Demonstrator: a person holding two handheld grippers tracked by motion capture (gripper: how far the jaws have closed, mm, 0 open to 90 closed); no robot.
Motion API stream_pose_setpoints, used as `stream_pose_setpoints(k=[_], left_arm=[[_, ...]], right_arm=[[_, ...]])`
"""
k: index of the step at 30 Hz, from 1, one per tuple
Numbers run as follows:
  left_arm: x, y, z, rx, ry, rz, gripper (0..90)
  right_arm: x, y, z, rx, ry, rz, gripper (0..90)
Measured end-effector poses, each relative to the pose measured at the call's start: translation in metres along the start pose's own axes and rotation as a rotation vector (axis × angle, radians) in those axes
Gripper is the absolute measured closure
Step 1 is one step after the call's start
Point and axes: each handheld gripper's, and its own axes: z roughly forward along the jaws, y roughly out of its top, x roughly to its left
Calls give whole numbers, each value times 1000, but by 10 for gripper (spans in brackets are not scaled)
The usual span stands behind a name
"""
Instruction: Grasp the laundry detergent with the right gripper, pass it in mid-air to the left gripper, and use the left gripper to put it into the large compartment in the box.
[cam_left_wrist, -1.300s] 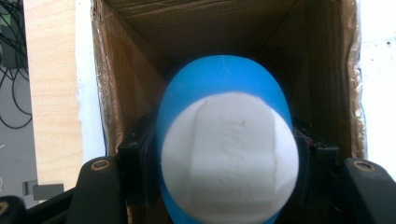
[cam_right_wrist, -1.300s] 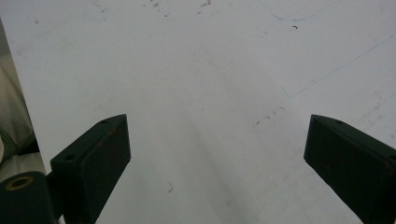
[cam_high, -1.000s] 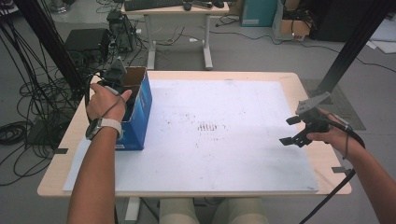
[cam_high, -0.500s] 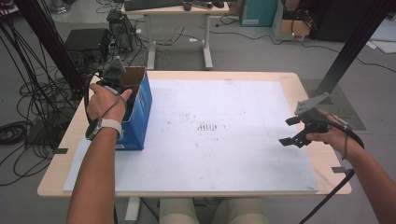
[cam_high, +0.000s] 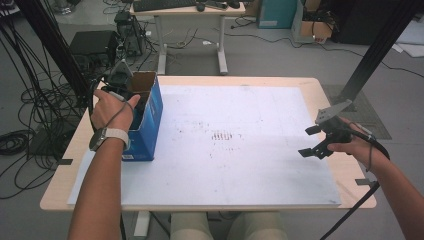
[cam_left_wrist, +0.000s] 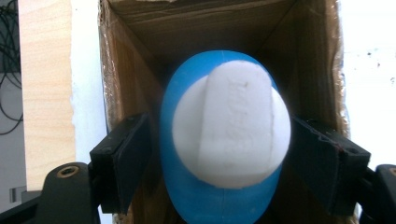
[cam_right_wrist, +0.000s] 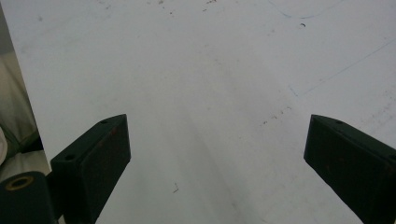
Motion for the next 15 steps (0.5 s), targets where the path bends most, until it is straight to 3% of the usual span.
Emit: stream_pose_setpoints(k=[1, 7, 11, 12, 15], left_arm=[[0, 0, -2, -4, 0, -1, 183], [0, 1, -13, -29, -20, 24, 155], [-3, 4, -28, -72, -38, 50, 145], [-4, 5, -32, -81, -47, 58, 142], [-7, 7, -43, -123, -57, 59, 132]], right_arm=[[0, 0, 0, -1, 1, -1, 73], [0, 1, -1, 2, 5, 1, 73], [-1, 1, -2, 5, 6, 3, 73], [-2, 1, -1, -7, 8, -15, 72], [-1, 1, -5, 4, 2, 8, 73]])
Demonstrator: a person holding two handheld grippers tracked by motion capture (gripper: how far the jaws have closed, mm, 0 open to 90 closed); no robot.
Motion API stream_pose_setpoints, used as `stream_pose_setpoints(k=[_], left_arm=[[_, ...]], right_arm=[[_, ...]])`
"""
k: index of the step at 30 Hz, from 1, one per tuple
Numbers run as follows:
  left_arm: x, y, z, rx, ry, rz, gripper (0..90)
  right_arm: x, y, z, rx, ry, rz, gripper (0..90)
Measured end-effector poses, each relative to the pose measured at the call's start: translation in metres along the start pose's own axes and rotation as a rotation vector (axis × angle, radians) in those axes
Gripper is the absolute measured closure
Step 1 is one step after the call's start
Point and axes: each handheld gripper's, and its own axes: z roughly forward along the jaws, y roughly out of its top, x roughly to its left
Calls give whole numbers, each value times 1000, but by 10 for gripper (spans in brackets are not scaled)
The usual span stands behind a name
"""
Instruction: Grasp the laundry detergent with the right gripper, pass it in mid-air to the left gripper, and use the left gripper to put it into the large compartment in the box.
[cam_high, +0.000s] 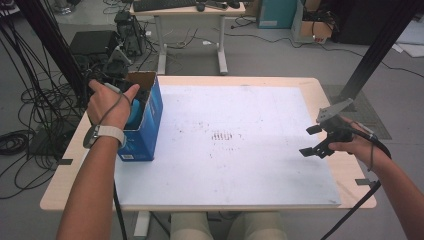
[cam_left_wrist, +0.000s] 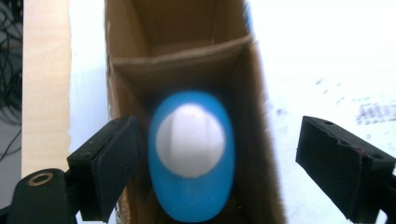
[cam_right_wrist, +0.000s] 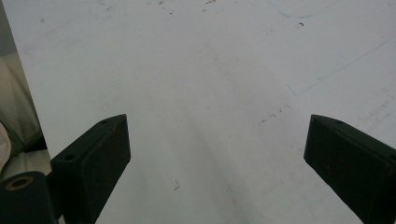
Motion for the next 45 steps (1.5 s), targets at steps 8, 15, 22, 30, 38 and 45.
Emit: stream_pose_setpoints(k=[8, 15, 22, 30, 38, 45], left_arm=[[-12, 11, -33, -75, -45, 62, 113], [-28, 21, -62, -133, -80, 124, 115], [-48, 30, -82, -173, -117, 240, 112], [-73, 38, -88, -186, -170, 368, 100], [-99, 39, -89, -159, -227, 506, 94], [-129, 35, -89, -131, -298, 611, 94]], right_arm=[[1, 0, -7, -2, -9, 8, 72], [1, 0, -9, -3, -14, 16, 73], [1, 3, -10, -11, -15, 11, 73], [2, 4, -16, -17, -22, 8, 73], [2, 4, -21, -16, -28, 3, 73], [4, 8, -23, -15, -29, -4, 73]])
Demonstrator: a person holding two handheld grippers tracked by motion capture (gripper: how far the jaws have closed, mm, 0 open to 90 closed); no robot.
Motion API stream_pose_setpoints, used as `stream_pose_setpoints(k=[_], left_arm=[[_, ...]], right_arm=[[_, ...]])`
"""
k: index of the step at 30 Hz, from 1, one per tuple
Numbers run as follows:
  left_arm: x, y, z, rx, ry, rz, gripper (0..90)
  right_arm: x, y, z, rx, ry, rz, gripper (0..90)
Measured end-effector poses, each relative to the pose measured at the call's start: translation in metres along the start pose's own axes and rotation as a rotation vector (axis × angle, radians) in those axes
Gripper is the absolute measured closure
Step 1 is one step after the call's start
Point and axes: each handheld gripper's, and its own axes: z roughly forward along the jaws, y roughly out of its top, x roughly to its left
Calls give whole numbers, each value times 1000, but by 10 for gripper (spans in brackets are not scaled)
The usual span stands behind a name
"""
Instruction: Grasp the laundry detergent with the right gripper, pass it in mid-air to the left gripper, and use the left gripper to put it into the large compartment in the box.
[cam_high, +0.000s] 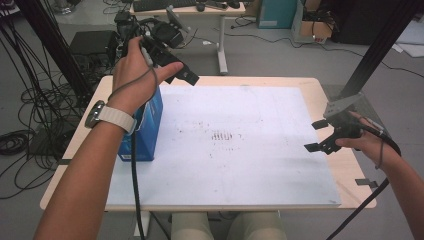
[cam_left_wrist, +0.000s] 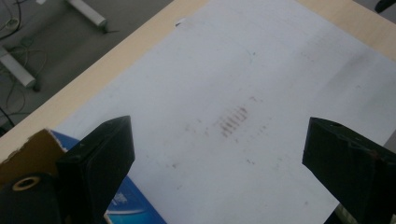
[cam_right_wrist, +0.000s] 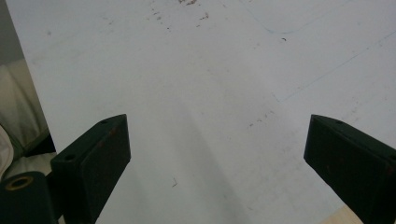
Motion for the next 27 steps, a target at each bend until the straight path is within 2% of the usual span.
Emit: stream_pose_setpoints(k=[5, 8, 16, 18, 24, 26, 27], left_arm=[[-13, 8, 7, 13, -32, 63, 94], [-21, 12, 15, 39, -50, 110, 94], [-35, 16, 27, 52, -94, 171, 94], [-38, 17, 28, 54, -96, 194, 94], [-46, 20, 36, 79, -95, 212, 94], [-47, 21, 39, 113, -91, 264, 94], [-48, 21, 40, 120, -92, 275, 94]], right_arm=[[3, 4, -5, 0, -1, -12, 73], [4, 5, -8, 4, -3, -14, 73], [7, 6, -11, 2, -1, -19, 73], [7, 6, -11, 3, -2, -20, 72], [9, 7, -11, 2, 3, -22, 73], [9, 7, -11, 4, 4, -23, 73], [9, 7, -12, 4, 5, -24, 73]])
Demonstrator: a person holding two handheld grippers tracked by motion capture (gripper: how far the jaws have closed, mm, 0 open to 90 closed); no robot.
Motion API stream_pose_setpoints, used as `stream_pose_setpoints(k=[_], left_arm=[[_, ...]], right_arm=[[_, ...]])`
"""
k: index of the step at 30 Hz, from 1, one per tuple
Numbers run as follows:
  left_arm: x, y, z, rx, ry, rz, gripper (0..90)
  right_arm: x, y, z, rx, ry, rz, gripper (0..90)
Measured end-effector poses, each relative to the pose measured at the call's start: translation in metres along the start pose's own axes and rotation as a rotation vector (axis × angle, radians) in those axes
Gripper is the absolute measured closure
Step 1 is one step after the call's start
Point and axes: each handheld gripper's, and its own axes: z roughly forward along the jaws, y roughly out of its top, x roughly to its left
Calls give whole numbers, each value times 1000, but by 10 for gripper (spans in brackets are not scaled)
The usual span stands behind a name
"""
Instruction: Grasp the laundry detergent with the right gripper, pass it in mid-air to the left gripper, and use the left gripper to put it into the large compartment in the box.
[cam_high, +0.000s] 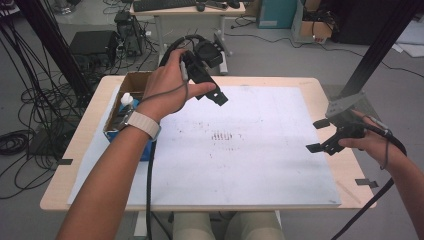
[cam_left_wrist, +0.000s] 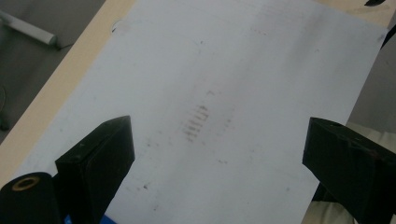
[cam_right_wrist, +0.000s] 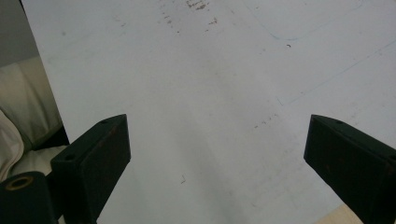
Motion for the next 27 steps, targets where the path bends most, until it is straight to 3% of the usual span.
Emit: stream_pose_setpoints(k=[8, 27], left_arm=[[-7, 4, 12, 11, -19, 37, 95], [-12, 5, 20, 13, -25, 34, 95]], right_arm=[[1, 0, -2, 7, 0, -3, 73], [3, -1, -3, 3, 2, -4, 73]])
